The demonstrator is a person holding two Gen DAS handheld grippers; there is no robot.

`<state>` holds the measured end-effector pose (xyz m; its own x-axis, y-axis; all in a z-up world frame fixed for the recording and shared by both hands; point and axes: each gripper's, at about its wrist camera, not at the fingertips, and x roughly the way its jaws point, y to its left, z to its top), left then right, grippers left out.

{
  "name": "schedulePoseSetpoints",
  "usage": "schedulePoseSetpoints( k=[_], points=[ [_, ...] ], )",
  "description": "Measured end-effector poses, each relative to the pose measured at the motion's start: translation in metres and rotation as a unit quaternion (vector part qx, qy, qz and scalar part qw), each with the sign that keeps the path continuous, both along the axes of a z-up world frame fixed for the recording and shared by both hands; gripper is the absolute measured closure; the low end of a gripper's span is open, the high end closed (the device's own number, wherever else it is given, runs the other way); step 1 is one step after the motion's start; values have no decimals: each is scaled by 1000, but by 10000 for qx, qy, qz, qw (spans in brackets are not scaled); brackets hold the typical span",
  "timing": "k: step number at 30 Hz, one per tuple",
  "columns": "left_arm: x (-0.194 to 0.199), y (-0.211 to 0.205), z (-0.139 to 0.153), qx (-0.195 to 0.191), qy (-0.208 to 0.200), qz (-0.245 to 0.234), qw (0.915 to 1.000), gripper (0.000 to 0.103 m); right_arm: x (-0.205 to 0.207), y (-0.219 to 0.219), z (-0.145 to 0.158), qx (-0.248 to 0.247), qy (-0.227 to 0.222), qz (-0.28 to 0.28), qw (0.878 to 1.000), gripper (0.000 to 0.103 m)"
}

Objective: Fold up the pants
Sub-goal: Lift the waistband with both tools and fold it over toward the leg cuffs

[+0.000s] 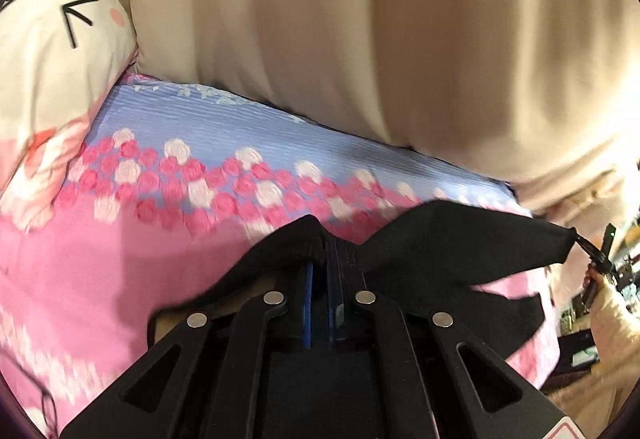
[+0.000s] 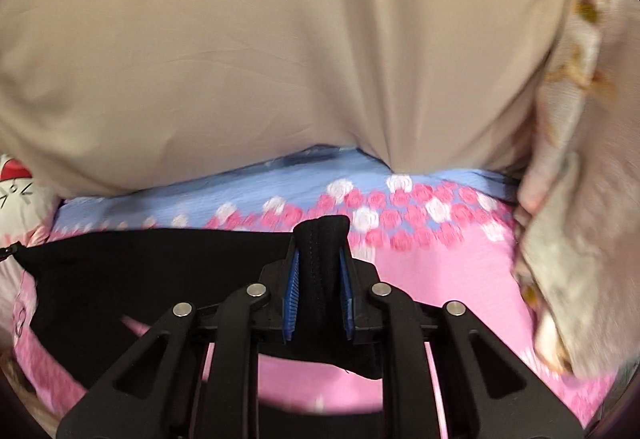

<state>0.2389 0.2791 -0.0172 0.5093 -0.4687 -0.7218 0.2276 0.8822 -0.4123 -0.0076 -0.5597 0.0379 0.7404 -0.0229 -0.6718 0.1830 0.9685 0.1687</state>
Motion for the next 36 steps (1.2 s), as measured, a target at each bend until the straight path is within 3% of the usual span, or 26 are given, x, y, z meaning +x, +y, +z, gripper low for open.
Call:
schedulePoseSetpoints(
  k=[3,6,12,14,15,16,20,23,26,28,30,31,32,33,35,36],
  points=[
    [-49,4,4,-143,-12,-62,9999,100,-38,10,-9,-79,226,24,9997,86],
    [-93,12,-5,-159,145,-38,9998,100,-72,21,-38,-155,658,-11,9977,86],
    [-144,34,-55,195,863,241,9958,100,-107,15,-113,-240,1572,-229,9870,86],
    [-150,39,-73,328,1072,348,9931,100,-115,12,-141,-270,1946,-406,9797,81],
    [-154,41,-86,530,1214,444,9902,99,-118,9,-153,-296,2141,-605,9745,70],
    [-157,43,-96,606,1343,475,9879,98,-122,8,-157,-328,2217,-721,9719,61],
    [-163,53,-113,824,1488,779,9823,91,-140,5,-150,-384,2124,-1292,9679,49],
    [-165,60,-110,912,1425,986,9806,91,-139,30,-119,-1050,1778,-1350,9691,44],
    [-172,72,-98,1121,1242,1360,9765,91,-123,76,-74,-1443,1055,-1029,9785,33],
    [-178,84,-87,1049,1084,1672,9743,90,-106,122,-52,-976,592,-404,9926,26],
    [-188,97,-78,805,995,1961,9722,72,-88,165,-45,-521,366,258,9976,26],
    [-191,98,-76,745,976,2018,9717,53,-73,206,-50,-259,297,770,9963,26],
    [-192,94,-74,674,948,2017,9725,45,-63,233,-56,-185,336,1071,9935,26],
    [-197,88,-74,506,900,1969,9750,43,-54,261,-64,-138,402,1375,9896,26],
    [-199,74,-78,259,916,2000,9752,29,-35,329,-87,-214,611,2012,9774,26],
    [-198,68,-82,124,919,2080,9737,29,-28,355,-96,-319,731,2222,9717,26]
  ],
)
